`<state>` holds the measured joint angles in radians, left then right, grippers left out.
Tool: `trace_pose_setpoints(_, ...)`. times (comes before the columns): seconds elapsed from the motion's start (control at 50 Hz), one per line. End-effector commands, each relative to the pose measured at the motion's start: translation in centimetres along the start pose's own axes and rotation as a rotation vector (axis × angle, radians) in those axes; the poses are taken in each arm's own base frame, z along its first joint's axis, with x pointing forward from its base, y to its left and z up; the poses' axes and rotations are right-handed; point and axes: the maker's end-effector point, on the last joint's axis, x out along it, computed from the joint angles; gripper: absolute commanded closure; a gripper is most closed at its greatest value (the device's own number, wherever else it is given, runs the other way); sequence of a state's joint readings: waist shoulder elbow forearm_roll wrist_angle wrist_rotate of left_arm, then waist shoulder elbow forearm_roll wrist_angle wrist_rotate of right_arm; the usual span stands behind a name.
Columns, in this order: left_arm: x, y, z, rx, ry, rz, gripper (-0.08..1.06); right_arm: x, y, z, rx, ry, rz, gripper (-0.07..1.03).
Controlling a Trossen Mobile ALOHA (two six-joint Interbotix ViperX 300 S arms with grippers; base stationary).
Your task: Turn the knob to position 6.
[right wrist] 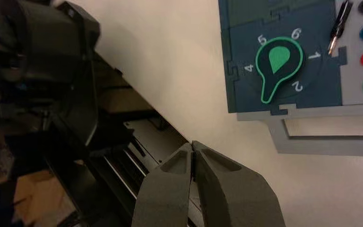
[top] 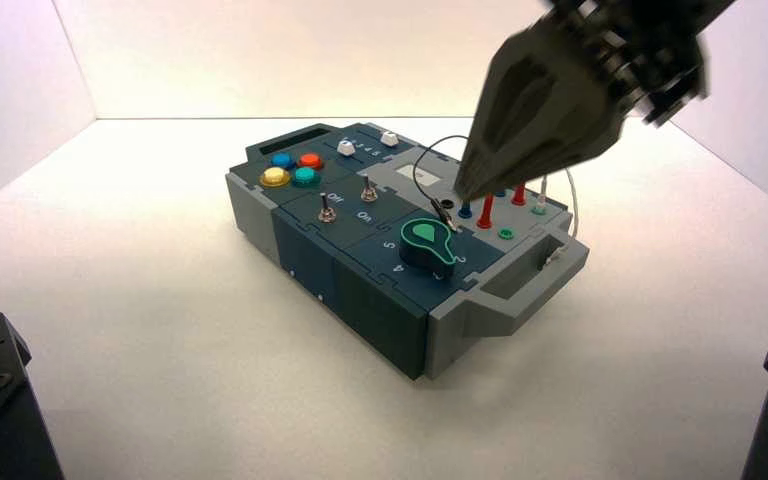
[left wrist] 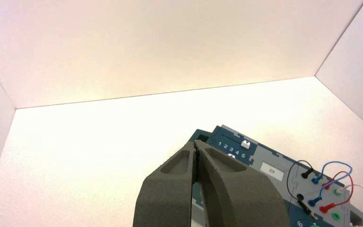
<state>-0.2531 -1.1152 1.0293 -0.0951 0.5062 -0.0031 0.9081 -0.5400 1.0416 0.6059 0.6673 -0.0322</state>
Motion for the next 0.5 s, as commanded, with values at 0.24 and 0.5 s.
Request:
trace_pose_setpoints(0.24,-0.2,-0.2,1.4,0.008,-0.032,-0.004,1.01,2.1,-1.0,0.3,0.003,0.062,-0.055,0.98)
trace_pose_setpoints(0.5,-0.2,-0.2,1.4,0.015,-0.030,-0.004,1.01,2.9,-1.3,0.5,0.010,0.084,-0.068,0.98)
